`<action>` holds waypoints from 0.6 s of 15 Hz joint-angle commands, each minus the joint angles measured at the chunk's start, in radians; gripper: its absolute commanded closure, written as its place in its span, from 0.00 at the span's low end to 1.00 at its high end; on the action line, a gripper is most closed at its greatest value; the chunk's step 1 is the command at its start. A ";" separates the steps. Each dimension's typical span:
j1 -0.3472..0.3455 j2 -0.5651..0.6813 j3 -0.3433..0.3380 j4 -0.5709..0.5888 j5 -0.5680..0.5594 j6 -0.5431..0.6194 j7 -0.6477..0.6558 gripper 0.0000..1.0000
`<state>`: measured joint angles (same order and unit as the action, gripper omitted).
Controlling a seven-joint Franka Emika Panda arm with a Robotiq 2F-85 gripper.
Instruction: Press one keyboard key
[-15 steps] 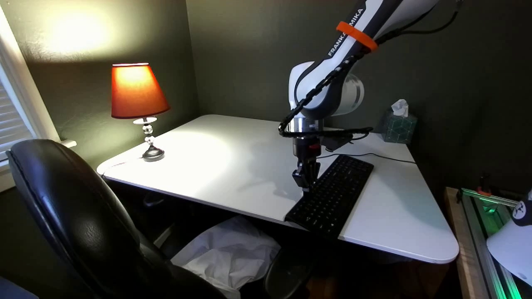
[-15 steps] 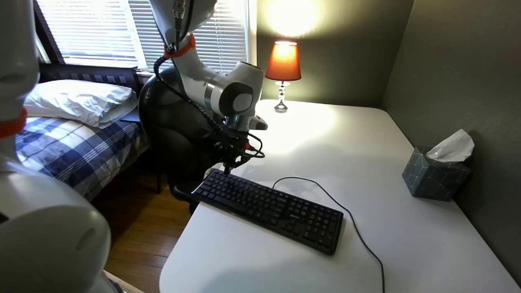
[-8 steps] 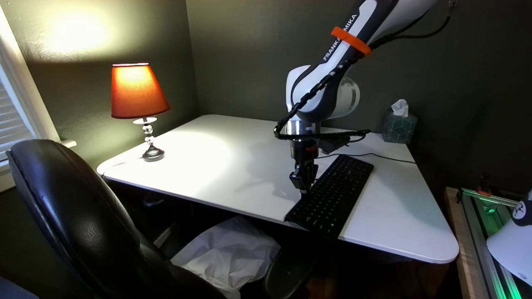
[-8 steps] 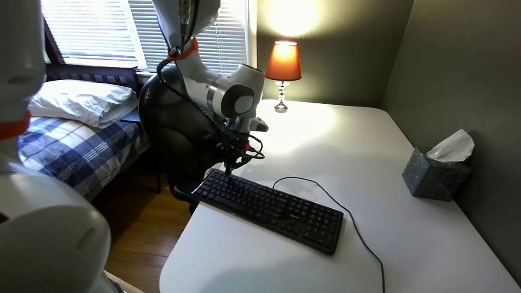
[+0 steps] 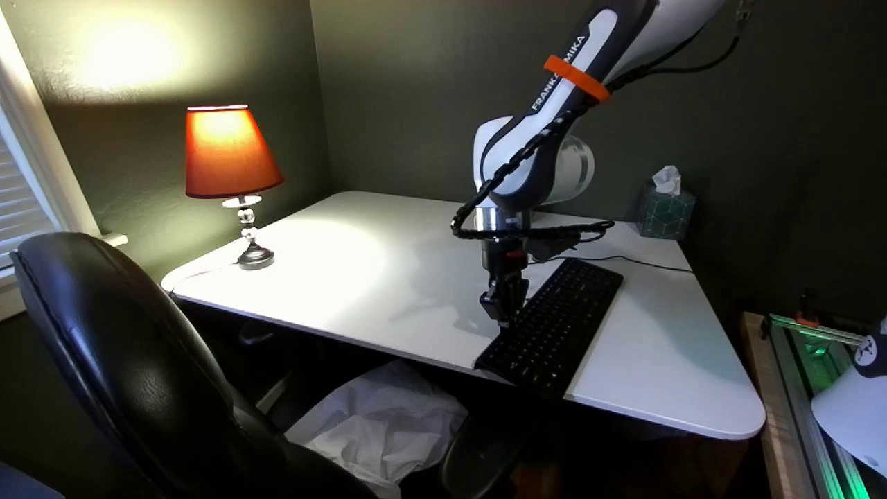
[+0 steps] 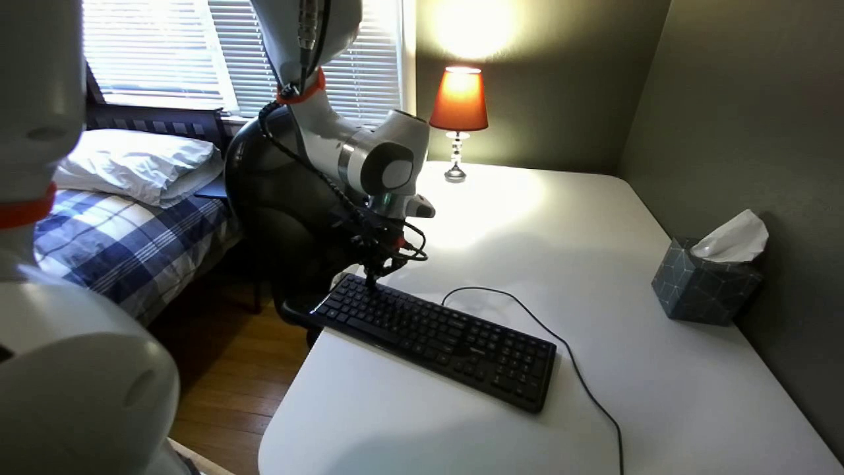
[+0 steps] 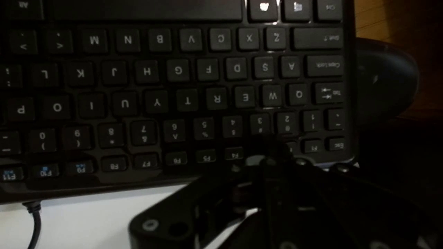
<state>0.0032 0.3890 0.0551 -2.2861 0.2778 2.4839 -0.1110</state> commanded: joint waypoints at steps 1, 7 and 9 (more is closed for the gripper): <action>-0.019 0.024 0.018 0.020 0.010 -0.013 0.016 1.00; -0.027 0.026 0.024 0.015 0.017 -0.002 0.015 1.00; -0.030 0.026 0.026 0.013 0.017 -0.002 0.016 1.00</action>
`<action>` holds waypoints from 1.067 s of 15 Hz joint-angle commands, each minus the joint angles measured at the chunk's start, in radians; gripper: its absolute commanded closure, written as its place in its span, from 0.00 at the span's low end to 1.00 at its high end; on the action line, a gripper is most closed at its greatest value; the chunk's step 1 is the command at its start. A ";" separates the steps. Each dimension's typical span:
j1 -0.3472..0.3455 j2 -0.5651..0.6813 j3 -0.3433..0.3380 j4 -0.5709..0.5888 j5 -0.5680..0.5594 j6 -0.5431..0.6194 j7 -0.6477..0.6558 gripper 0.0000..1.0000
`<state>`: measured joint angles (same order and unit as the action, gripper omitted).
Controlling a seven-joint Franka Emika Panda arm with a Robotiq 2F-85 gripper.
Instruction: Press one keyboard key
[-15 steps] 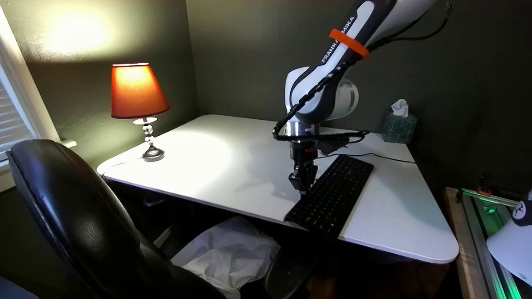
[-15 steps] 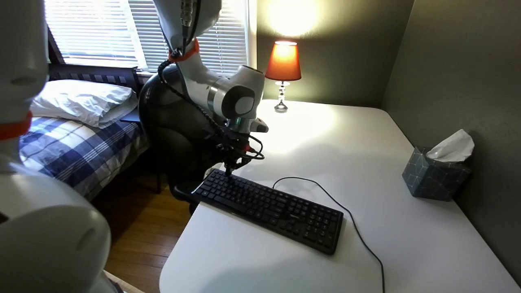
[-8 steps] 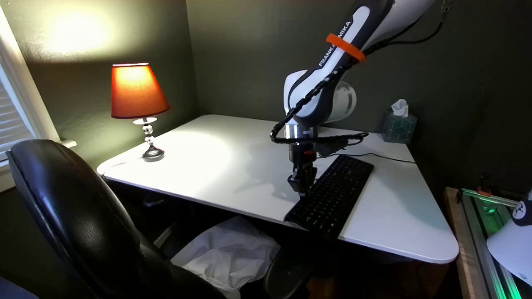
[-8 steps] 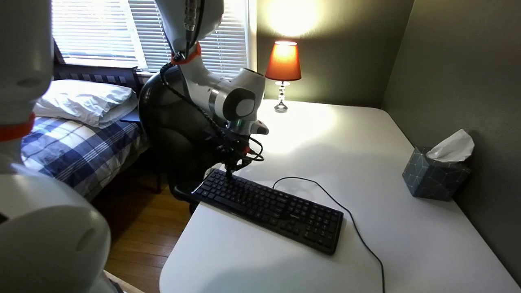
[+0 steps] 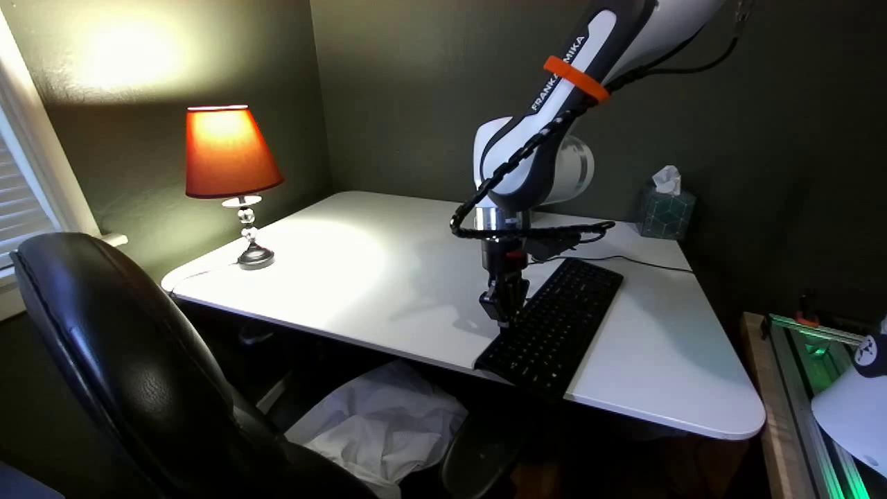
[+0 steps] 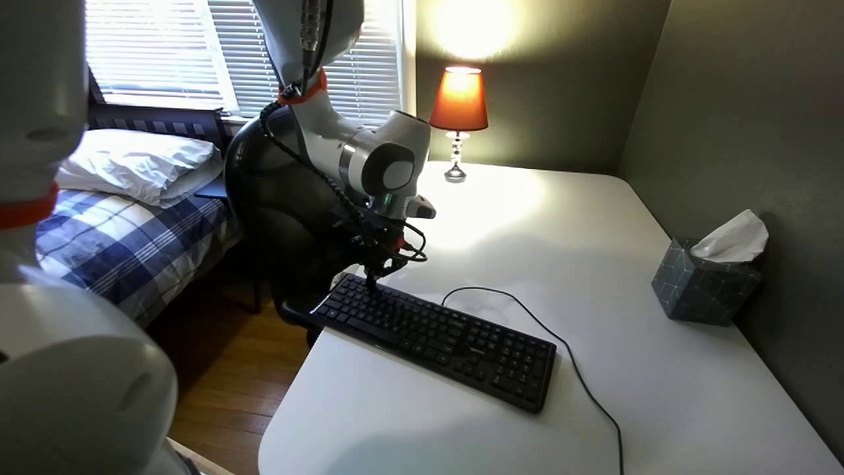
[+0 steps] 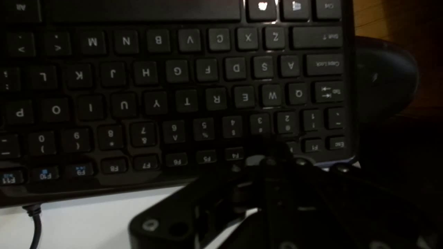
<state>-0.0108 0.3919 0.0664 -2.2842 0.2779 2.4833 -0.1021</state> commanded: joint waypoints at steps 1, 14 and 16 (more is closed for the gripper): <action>-0.019 0.022 0.018 0.011 0.021 -0.005 0.004 1.00; -0.027 -0.005 0.027 -0.003 0.032 -0.004 -0.006 1.00; -0.027 -0.016 0.030 -0.013 0.033 0.008 -0.010 1.00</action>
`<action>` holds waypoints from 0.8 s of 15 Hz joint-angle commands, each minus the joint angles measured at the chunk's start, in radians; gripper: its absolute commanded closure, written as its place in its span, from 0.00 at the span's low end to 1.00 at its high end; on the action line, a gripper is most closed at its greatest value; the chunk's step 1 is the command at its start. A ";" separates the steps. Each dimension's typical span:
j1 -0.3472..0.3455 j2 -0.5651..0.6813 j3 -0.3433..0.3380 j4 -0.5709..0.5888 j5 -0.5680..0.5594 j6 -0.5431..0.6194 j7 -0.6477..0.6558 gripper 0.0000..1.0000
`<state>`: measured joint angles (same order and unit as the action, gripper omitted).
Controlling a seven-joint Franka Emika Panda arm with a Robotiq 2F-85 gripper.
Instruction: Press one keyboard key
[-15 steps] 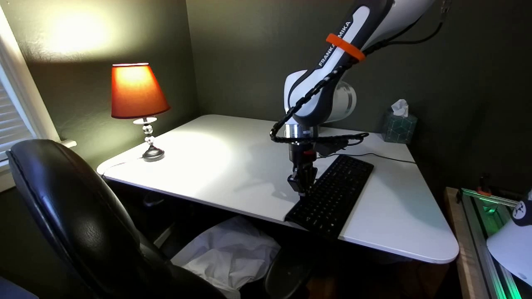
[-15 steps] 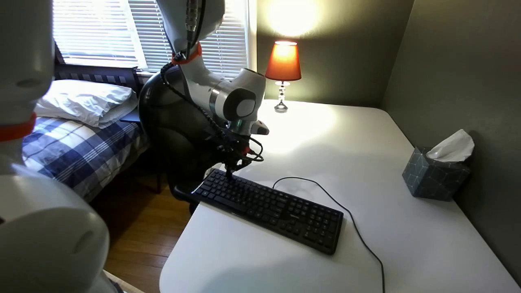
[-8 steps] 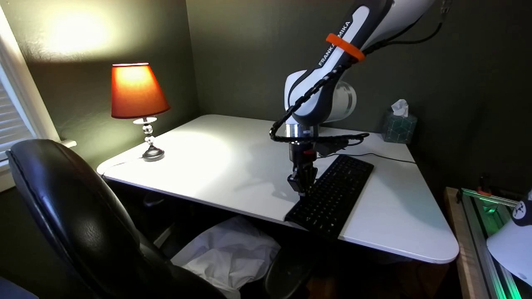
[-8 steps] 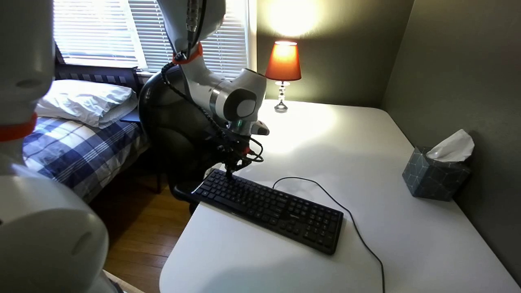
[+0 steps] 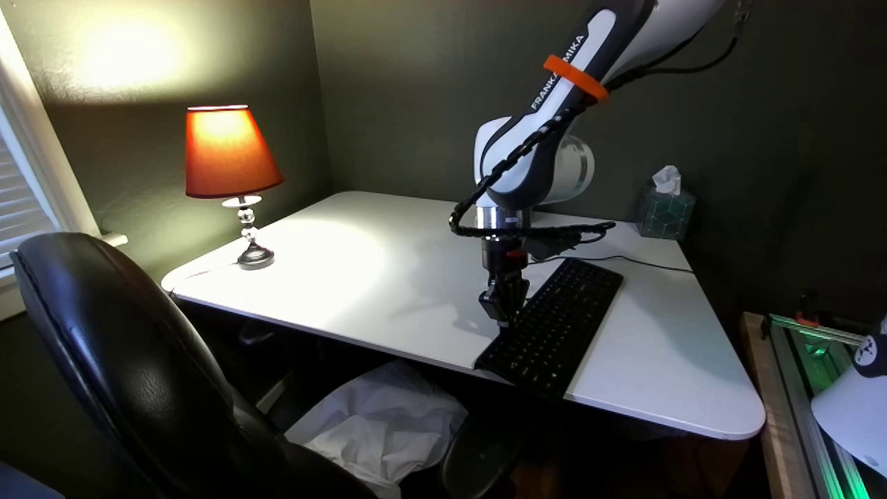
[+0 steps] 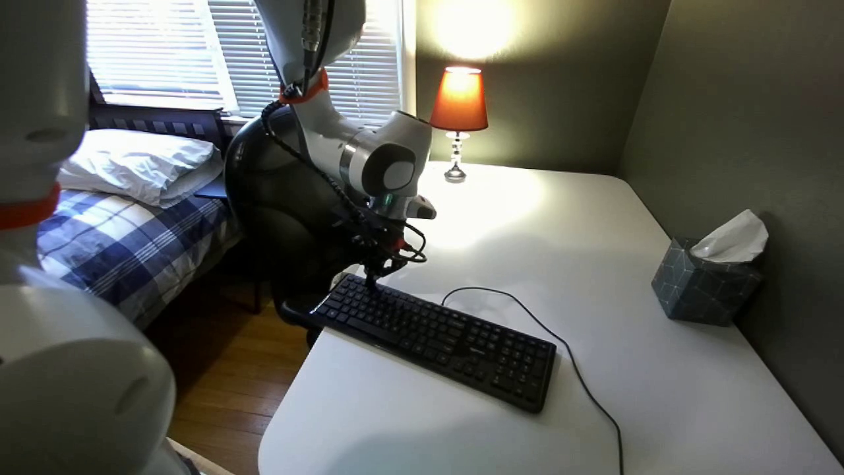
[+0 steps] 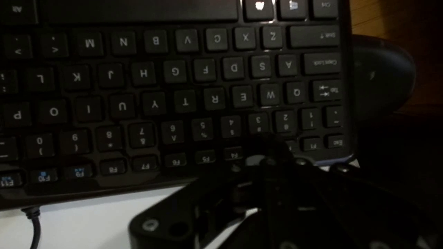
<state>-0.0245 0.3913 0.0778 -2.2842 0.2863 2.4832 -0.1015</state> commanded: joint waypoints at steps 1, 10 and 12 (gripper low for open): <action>-0.013 -0.022 0.019 -0.017 0.023 0.010 -0.011 1.00; 0.004 -0.080 0.005 -0.042 0.005 0.033 0.033 0.63; 0.005 -0.093 0.004 -0.048 0.002 0.033 0.038 0.49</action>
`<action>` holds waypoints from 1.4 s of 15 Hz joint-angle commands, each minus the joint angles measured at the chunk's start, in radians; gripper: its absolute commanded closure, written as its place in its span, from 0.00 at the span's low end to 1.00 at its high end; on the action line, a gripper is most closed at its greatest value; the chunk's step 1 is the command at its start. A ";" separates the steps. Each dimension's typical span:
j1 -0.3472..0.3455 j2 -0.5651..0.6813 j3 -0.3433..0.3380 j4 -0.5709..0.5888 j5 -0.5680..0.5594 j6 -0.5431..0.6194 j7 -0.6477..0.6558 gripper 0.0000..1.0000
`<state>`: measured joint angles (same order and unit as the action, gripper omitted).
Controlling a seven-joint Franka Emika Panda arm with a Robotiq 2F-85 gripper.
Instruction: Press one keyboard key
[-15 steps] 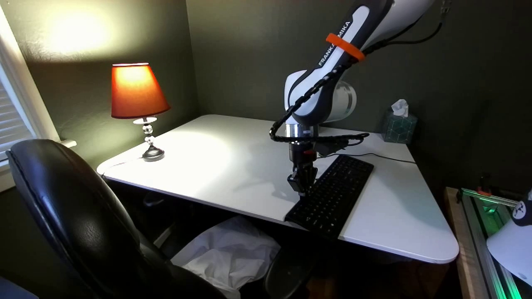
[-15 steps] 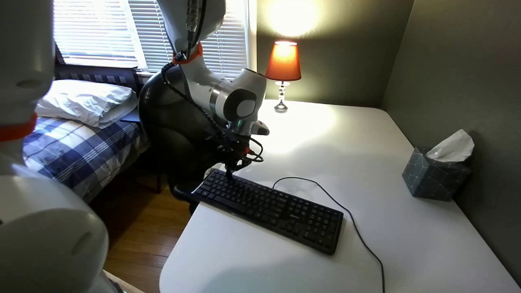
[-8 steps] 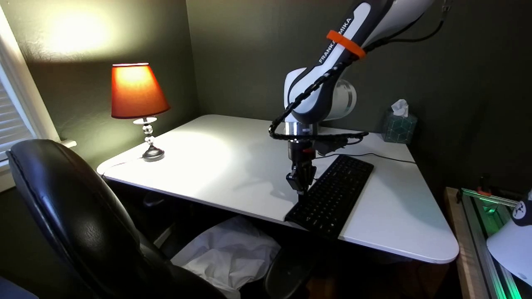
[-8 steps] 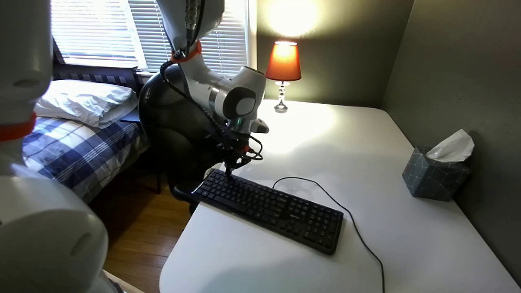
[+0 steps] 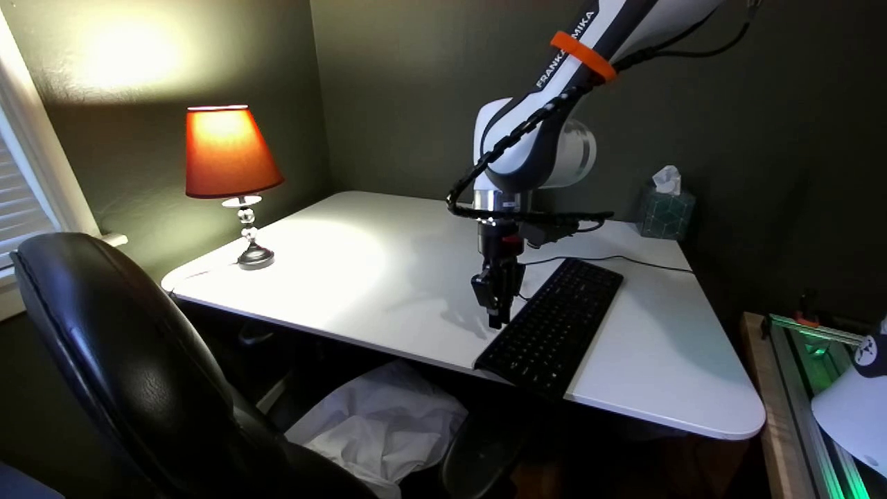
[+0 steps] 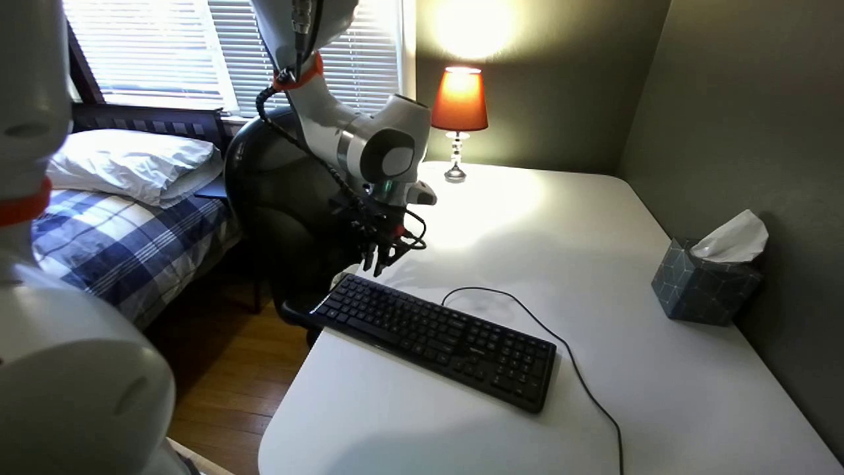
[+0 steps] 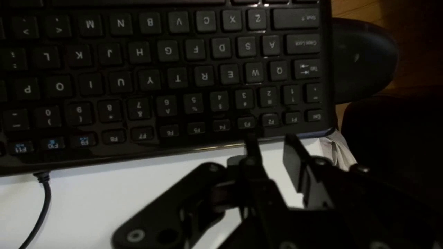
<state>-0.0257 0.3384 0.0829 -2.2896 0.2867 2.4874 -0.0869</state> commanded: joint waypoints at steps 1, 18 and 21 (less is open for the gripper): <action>0.007 -0.047 -0.001 -0.045 0.002 0.027 0.023 0.41; 0.057 -0.244 -0.026 -0.214 -0.115 0.154 0.193 0.00; 0.051 -0.289 -0.024 -0.255 -0.116 0.177 0.177 0.00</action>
<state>0.0144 0.1225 0.0691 -2.4693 0.1810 2.6280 0.0765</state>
